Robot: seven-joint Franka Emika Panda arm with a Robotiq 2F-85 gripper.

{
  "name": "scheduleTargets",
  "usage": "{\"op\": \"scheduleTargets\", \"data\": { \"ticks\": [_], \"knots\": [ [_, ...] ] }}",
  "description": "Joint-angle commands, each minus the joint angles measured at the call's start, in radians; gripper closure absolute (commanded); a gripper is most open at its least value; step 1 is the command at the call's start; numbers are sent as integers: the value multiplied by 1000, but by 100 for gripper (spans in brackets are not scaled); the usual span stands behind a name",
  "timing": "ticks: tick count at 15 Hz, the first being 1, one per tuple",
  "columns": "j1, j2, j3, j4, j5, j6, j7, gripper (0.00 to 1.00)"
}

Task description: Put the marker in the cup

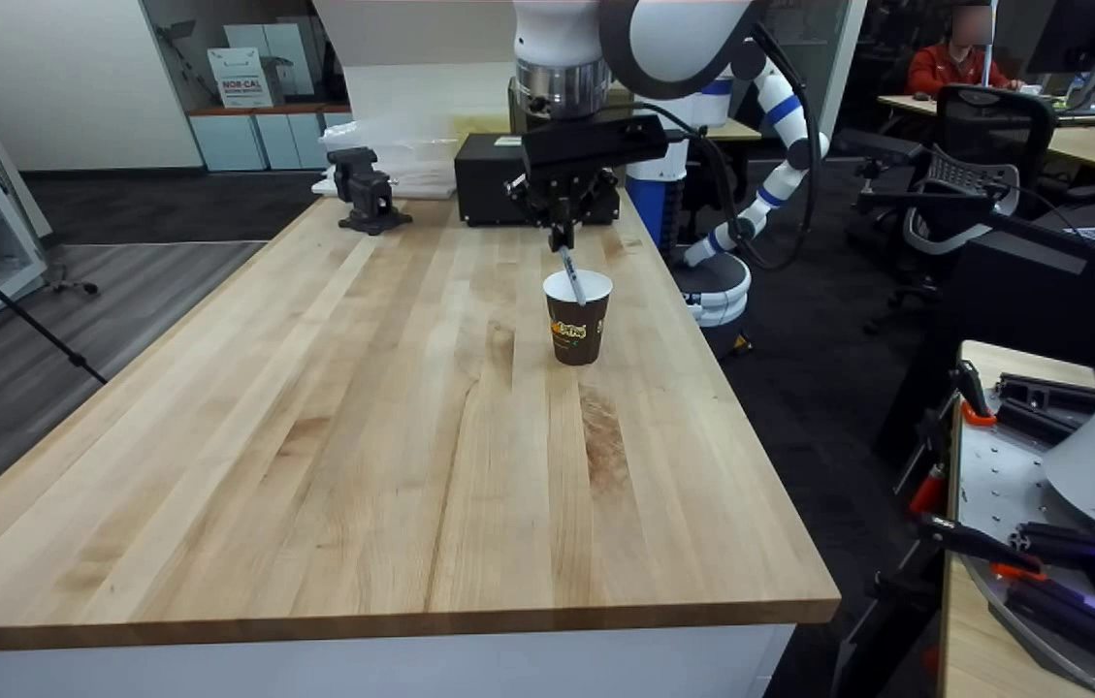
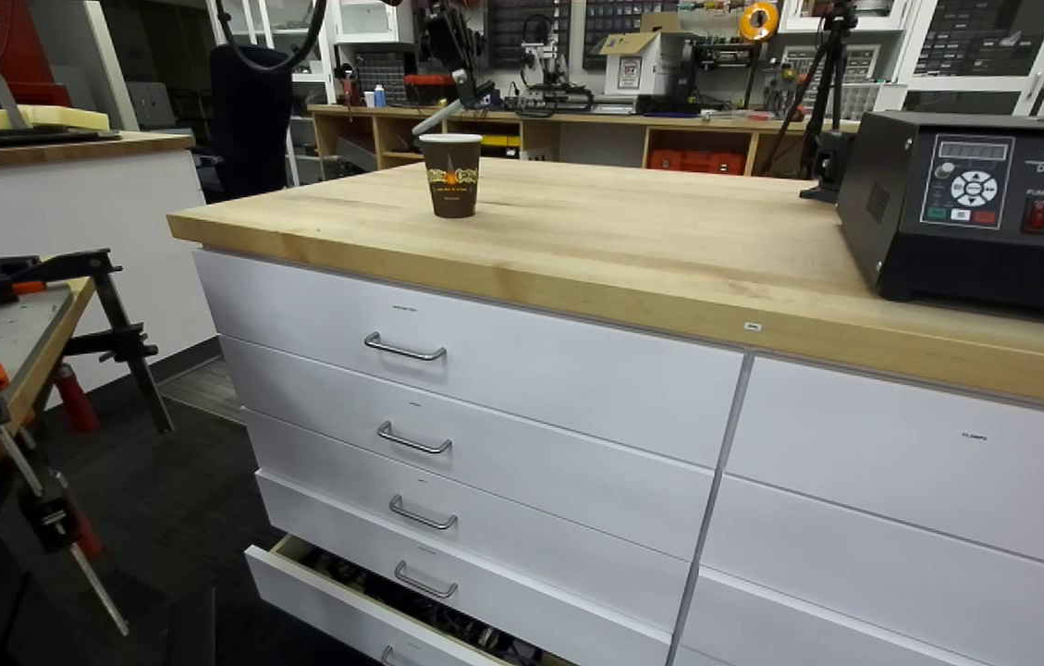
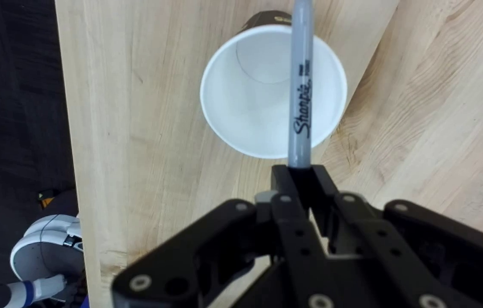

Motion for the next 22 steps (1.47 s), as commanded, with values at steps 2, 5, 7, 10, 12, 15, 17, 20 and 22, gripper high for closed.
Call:
{"op": "scheduleTargets", "data": {
  "ticks": [2, 5, 7, 10, 12, 15, 17, 20, 22],
  "knots": [
    [-13, 17, 1, 43, 52, -40, -63, 94],
    [-2, 25, -14, 55, 22, -45, -20, 94],
    [-2, 33, -14, 66, 27, -51, -29, 94],
    [7, 52, -24, 86, 10, -53, -4, 94],
    [5, 64, -24, 97, 16, -53, -15, 94],
    [-7, 73, -16, 111, 47, -59, -57, 94],
    [-6, 76, -20, 118, 44, -71, -57, 94],
    [-8, 81, -26, 118, 39, -84, -57, 94],
    [-4, 83, -36, 114, 30, -85, -37, 94]
  ]
}}
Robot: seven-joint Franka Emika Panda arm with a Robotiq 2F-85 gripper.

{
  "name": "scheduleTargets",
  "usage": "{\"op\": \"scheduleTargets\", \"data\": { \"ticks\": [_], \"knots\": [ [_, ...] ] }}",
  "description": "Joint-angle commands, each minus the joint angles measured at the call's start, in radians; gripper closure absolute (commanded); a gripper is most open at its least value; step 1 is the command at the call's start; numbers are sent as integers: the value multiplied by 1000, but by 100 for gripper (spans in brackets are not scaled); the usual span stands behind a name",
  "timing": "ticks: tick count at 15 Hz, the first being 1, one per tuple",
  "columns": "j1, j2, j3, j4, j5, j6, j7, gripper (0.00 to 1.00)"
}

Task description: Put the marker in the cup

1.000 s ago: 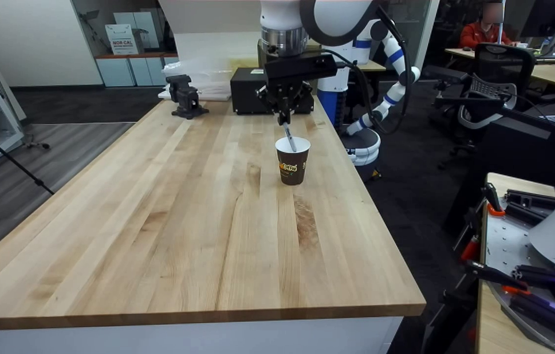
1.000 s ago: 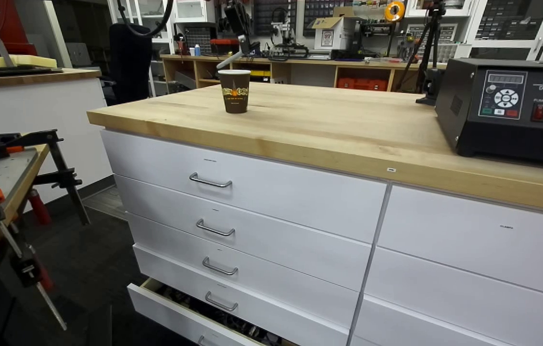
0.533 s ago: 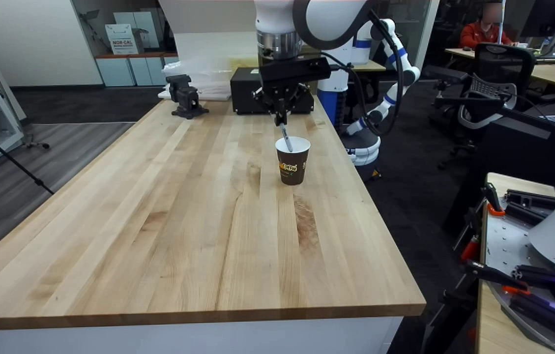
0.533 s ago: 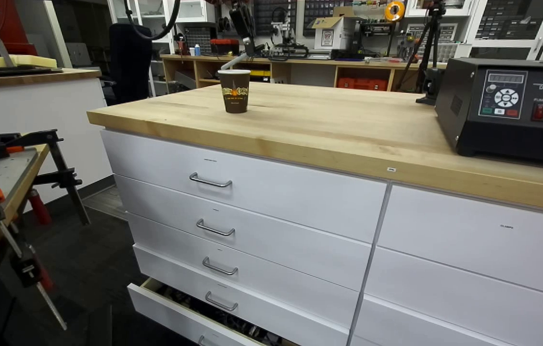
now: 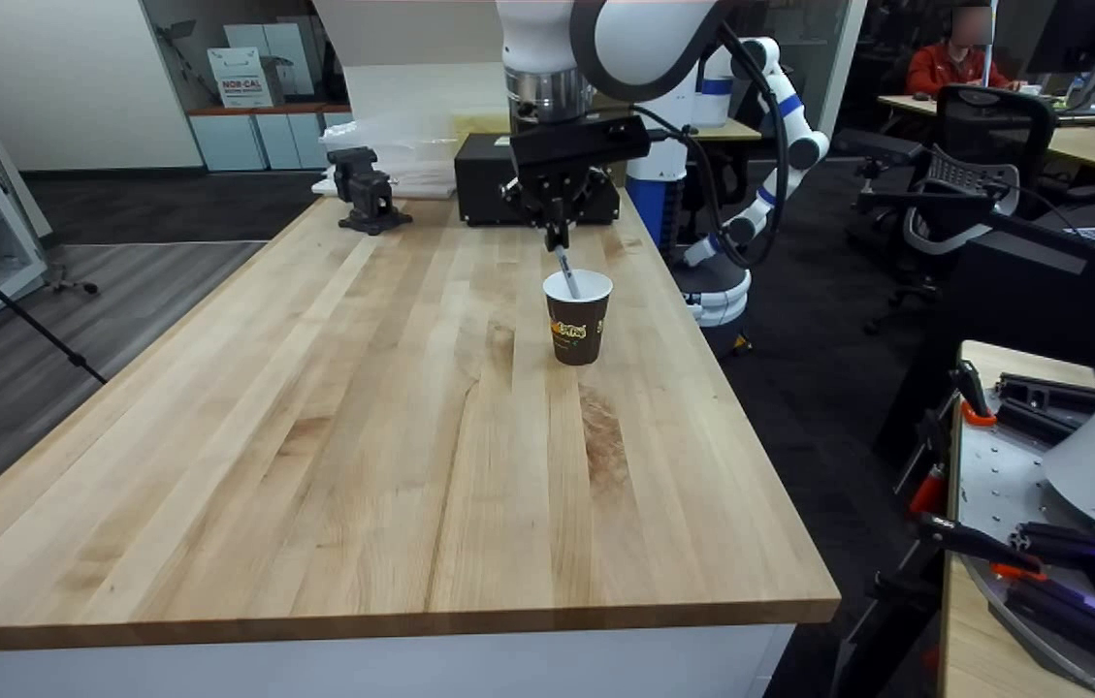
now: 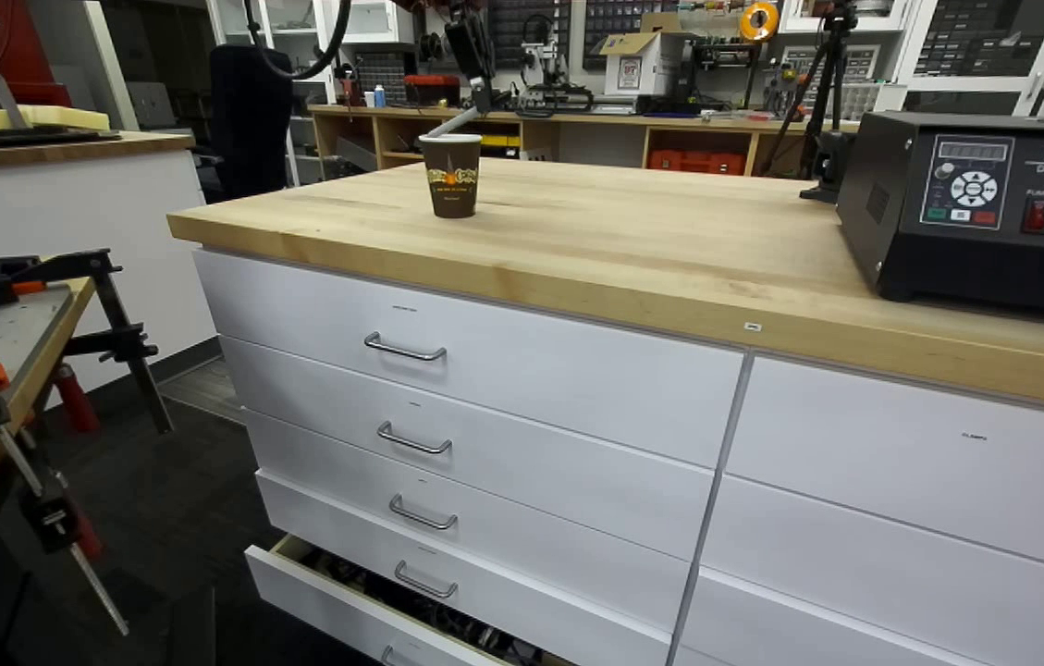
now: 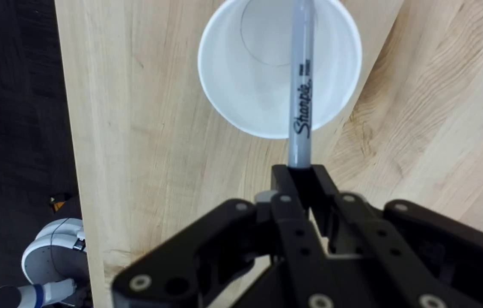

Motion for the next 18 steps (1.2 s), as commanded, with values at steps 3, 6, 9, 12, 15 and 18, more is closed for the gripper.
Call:
{"op": "scheduleTargets", "data": {
  "ticks": [3, 6, 9, 12, 15, 18],
  "knots": [
    [16, -3, -29, -2, -25, -16, 55, 61],
    [-1, -47, -2, -33, 22, 9, -1, 49],
    [-28, -93, 41, -57, 131, 29, -139, 28],
    [-46, -135, 72, -65, 266, 17, -299, 9],
    [-27, -101, 58, -21, 277, 9, -305, 15],
    [-32, -115, 62, -32, 292, 9, -331, 4]
  ]
}}
